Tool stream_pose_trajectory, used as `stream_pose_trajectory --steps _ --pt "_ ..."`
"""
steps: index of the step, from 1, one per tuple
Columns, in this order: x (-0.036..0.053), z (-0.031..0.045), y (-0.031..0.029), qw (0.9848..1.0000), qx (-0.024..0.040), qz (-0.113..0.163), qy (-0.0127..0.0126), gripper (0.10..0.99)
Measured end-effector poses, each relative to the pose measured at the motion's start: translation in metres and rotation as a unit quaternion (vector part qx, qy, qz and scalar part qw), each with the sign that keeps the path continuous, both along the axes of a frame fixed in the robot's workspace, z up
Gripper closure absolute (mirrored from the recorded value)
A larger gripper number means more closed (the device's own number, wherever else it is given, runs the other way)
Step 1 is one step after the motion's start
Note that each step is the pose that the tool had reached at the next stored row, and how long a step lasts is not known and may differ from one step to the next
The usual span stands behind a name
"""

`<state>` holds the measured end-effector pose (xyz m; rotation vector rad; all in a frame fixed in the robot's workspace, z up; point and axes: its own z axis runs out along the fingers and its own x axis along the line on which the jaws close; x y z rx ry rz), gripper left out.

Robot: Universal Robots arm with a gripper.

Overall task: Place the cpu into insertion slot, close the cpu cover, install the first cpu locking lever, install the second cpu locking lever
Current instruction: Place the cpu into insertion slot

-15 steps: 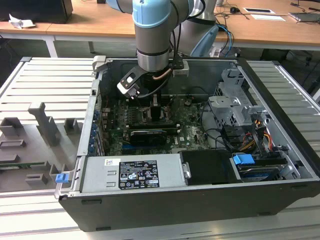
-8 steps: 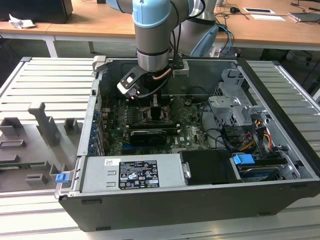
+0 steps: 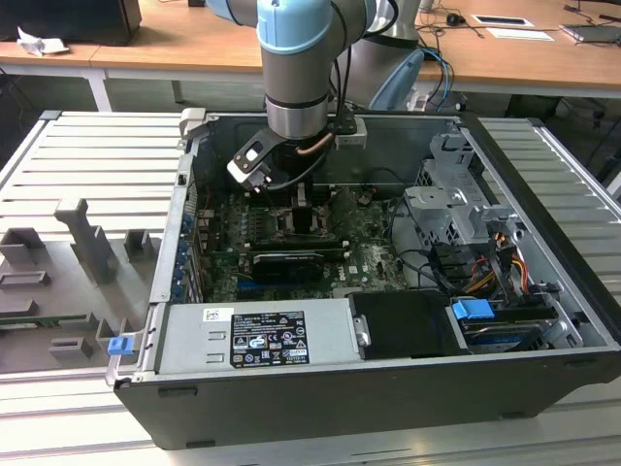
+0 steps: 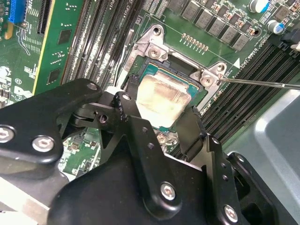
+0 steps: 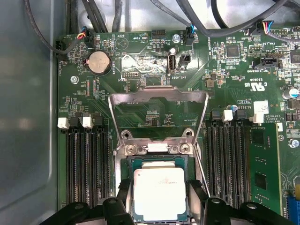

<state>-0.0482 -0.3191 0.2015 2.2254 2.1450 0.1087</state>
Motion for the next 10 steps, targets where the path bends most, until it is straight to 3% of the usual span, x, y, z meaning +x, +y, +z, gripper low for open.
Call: stream_pose_trajectory --steps 10 --pt "0.0 0.0046 0.0 1.0 0.0001 0.0 0.0 0.49"
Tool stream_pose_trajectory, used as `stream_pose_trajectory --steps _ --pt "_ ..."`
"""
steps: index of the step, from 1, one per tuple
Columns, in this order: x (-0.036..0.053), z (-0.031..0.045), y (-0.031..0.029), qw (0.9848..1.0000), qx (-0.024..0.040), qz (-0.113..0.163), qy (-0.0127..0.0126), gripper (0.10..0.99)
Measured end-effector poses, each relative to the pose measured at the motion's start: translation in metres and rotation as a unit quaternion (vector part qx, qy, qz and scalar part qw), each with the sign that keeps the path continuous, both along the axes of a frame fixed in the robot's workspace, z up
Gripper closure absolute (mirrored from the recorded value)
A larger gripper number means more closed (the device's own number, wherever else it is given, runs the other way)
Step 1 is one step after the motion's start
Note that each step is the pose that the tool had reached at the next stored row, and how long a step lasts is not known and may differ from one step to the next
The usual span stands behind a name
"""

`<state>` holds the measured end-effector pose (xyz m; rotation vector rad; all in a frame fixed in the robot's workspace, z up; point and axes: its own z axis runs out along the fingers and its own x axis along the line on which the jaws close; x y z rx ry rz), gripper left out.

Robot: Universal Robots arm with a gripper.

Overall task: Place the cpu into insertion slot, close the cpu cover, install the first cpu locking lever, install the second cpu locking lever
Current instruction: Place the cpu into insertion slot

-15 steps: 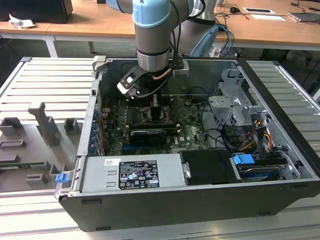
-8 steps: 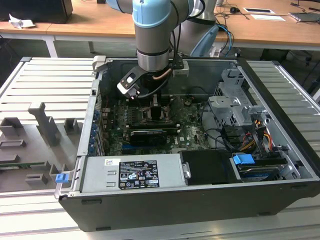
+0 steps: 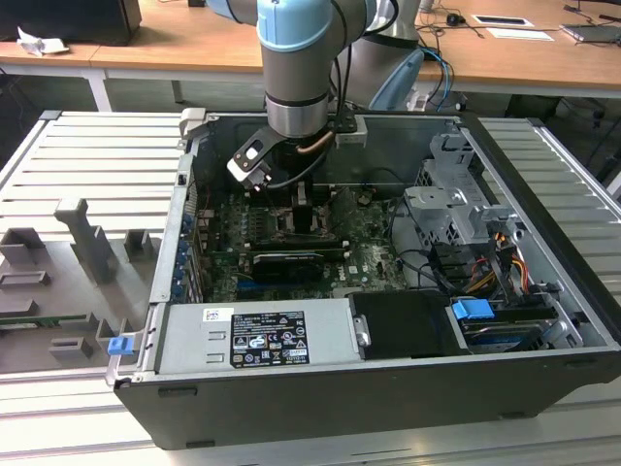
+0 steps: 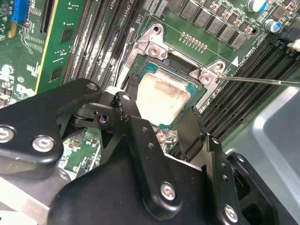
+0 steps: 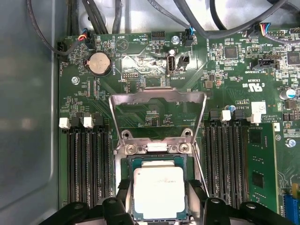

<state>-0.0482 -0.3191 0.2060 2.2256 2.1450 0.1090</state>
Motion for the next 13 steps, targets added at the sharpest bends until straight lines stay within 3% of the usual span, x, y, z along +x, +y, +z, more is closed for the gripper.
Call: stream_pose_trajectory --steps 5,10,11,13 --pt "0.0 0.0064 0.0 1.0 0.0 0.0 0.0008 0.506" --pt "0.0 0.008 0.0 1.0 0.0 -0.001 0.0009 0.816" --pt "0.0 0.0084 -0.0001 1.0 -0.0001 -0.001 0.001 0.816" --pt "0.0 0.009 0.0 1.0 0.0 -0.001 0.0009 0.937"
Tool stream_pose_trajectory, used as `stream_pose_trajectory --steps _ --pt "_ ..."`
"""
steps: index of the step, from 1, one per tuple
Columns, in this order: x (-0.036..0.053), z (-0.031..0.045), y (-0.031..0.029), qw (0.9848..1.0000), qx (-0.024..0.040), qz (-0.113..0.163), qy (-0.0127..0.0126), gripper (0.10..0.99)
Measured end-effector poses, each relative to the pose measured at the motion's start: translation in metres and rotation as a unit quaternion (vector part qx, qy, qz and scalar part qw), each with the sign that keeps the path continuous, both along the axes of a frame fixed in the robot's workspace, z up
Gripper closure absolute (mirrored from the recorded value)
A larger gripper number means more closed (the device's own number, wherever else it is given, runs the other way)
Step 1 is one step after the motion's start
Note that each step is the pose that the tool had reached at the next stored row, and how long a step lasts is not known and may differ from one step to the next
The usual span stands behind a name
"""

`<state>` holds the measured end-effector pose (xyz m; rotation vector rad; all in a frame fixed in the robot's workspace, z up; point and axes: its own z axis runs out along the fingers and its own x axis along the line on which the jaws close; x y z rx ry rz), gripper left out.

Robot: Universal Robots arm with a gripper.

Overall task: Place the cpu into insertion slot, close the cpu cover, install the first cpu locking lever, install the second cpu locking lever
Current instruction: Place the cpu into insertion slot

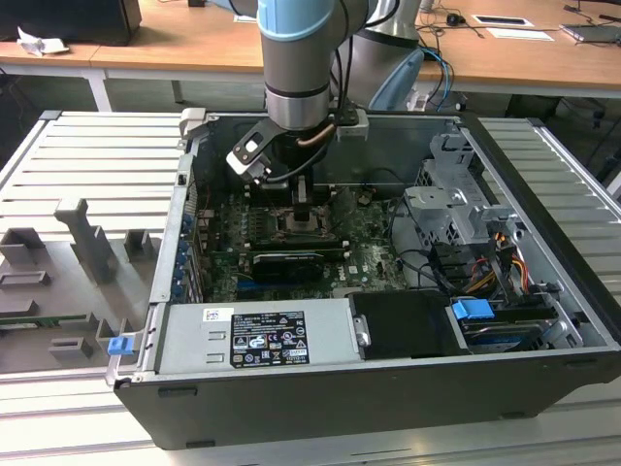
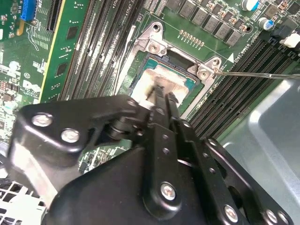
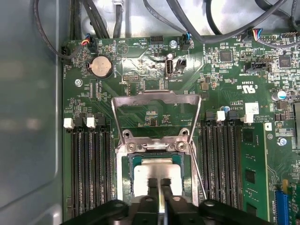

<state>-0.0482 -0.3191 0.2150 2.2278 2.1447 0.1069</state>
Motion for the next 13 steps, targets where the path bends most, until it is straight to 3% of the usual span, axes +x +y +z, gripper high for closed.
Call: stream_pose_trajectory --steps 2,13 --pt "0.0 0.0007 0.0 1.0 0.0 0.0 0.0 0.98" --pt "0.0 0.0045 0.0 1.0 0.0 0.0 0.0 0.98"
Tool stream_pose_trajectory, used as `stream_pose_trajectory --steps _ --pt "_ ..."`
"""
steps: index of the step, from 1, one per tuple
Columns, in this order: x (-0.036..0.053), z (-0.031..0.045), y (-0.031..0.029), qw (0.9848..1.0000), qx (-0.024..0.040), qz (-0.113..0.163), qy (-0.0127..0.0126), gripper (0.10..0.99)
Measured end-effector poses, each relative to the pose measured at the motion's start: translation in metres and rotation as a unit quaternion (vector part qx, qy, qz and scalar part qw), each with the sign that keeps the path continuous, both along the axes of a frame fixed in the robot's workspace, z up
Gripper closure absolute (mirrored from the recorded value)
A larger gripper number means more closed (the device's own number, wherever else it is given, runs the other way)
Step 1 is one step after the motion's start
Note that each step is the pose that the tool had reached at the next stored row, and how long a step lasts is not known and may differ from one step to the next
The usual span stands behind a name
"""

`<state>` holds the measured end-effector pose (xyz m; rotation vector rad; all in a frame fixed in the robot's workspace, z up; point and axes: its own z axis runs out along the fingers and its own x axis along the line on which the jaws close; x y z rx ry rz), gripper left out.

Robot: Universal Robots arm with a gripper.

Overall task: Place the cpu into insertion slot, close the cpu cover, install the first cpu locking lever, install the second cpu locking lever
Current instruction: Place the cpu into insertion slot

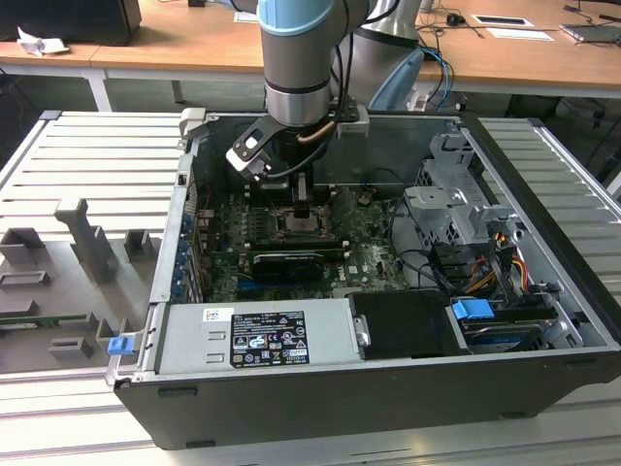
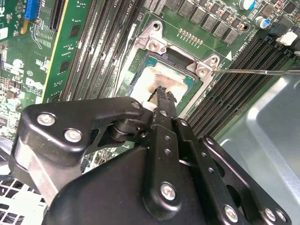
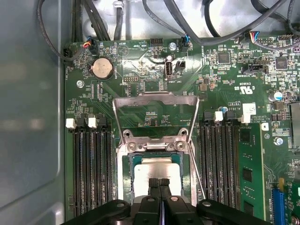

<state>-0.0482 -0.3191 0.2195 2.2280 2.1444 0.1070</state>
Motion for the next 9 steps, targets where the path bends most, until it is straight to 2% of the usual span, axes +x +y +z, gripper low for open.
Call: stream_pose_trajectory --steps 9 --pt "0.0 0.0036 0.0 1.0 -0.0001 0.0 0.0001 0.98"
